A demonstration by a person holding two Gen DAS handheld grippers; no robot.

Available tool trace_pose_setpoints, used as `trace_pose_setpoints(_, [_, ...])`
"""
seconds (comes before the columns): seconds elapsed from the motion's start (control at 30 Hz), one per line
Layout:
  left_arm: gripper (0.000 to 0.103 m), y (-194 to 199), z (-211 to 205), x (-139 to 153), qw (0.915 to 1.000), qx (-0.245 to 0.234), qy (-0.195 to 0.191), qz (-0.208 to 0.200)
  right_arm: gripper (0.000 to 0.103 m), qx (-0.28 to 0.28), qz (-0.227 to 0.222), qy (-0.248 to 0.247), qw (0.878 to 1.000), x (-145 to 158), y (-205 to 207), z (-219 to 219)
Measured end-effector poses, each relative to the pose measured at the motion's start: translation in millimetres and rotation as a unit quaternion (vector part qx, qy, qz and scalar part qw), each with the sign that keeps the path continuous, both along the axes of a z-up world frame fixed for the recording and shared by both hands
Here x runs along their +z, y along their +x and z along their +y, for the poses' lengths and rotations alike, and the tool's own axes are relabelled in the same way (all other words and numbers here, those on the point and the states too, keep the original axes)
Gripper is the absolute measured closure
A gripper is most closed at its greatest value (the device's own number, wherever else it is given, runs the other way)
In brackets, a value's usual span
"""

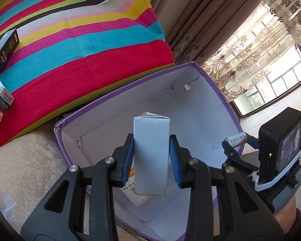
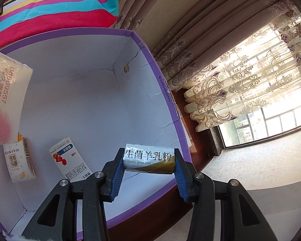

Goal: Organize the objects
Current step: 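Open both tools to release the tall white box and silver packet into the storage box, then move both open tools back over the striped cloth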

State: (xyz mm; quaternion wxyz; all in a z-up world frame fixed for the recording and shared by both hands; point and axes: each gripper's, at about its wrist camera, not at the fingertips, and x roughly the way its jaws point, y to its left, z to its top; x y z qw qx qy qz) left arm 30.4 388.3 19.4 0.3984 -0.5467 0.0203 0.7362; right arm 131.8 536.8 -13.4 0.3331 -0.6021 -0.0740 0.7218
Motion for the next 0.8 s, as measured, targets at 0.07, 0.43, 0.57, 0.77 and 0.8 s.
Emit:
trace_pose_setpoints(0.07, [0.064, -1, -1, 0, 1.0, 0.001, -0.001, 0.0, 0.056, 0.001, 0.0, 0.0, 1.0, 0, 0, 1])
trace_pose_setpoints(0.43, [0.04, -2, -8, 1, 0.9997, 0.014, -0.019, 0.011, 0.05, 0.003, 0.001, -0.007, 1.0, 2, 1, -5])
trace_pose_setpoints(0.57, [0.034, -3, -20, 5, 0.9982, 0.034, -0.041, 0.027, 0.045, 0.01, 0.003, -0.005, 1.0, 6, 0, -14])
trace_pose_setpoints(0.77, [0.031, -8, -47, 15, 0.9936, 0.073, -0.061, 0.061, 0.041, 0.031, 0.015, -0.005, 0.999, 16, -7, -32])
trace_pose_setpoints(0.8, [0.031, -10, -53, 17, 0.9924, 0.081, -0.064, 0.066, 0.039, 0.034, 0.017, -0.004, 0.999, 18, -8, -36])
